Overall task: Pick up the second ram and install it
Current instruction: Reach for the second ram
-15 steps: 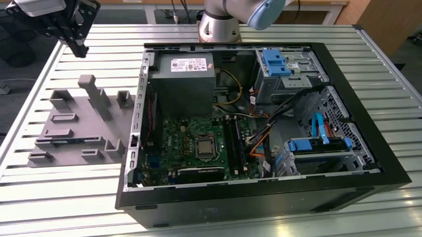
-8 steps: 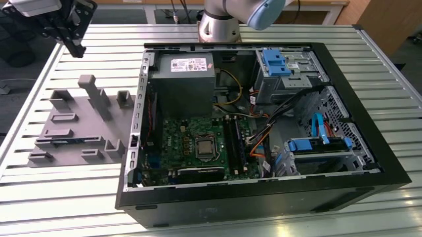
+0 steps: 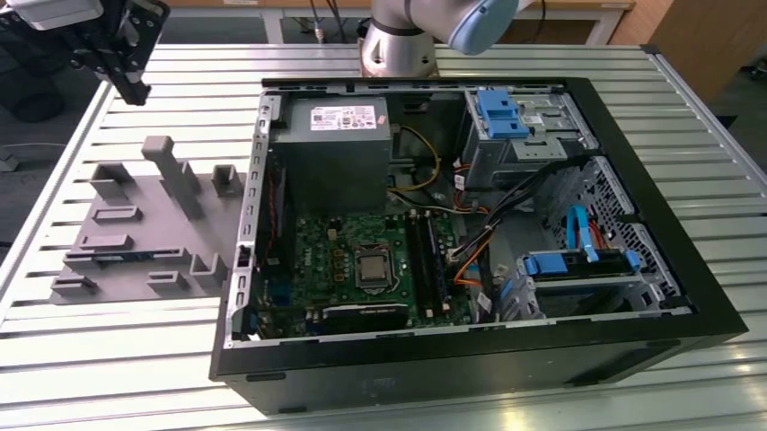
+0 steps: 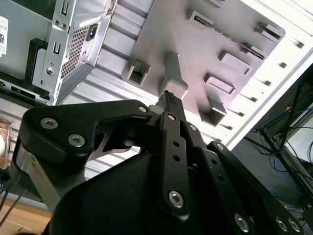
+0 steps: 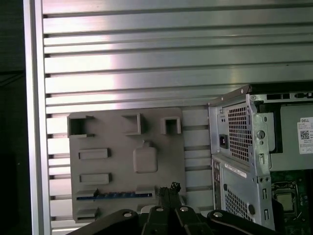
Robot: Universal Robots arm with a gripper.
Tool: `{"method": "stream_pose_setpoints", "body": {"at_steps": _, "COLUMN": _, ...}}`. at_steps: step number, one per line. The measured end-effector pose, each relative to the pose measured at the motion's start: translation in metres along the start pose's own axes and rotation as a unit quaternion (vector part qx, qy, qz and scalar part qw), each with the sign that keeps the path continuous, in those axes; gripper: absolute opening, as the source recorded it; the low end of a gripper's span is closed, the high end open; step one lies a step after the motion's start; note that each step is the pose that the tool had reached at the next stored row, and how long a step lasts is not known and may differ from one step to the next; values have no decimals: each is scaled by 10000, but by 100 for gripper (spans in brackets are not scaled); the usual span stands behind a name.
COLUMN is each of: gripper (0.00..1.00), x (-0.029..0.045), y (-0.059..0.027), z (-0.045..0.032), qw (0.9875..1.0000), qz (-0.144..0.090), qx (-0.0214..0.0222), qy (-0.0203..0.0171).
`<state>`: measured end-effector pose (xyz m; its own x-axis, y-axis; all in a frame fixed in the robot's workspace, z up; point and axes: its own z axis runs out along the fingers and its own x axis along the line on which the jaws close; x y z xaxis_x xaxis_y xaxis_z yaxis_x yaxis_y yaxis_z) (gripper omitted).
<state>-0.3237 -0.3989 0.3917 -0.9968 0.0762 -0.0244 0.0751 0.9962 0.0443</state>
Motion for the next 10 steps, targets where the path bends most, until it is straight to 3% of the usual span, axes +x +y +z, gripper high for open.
{"method": "stream_pose_setpoints", "body": {"at_steps": 10, "gripper": 11, "x": 64, "y": -5, "z": -1, "qw": 10000, "qz": 0, "qx": 0, "qy": 0}}
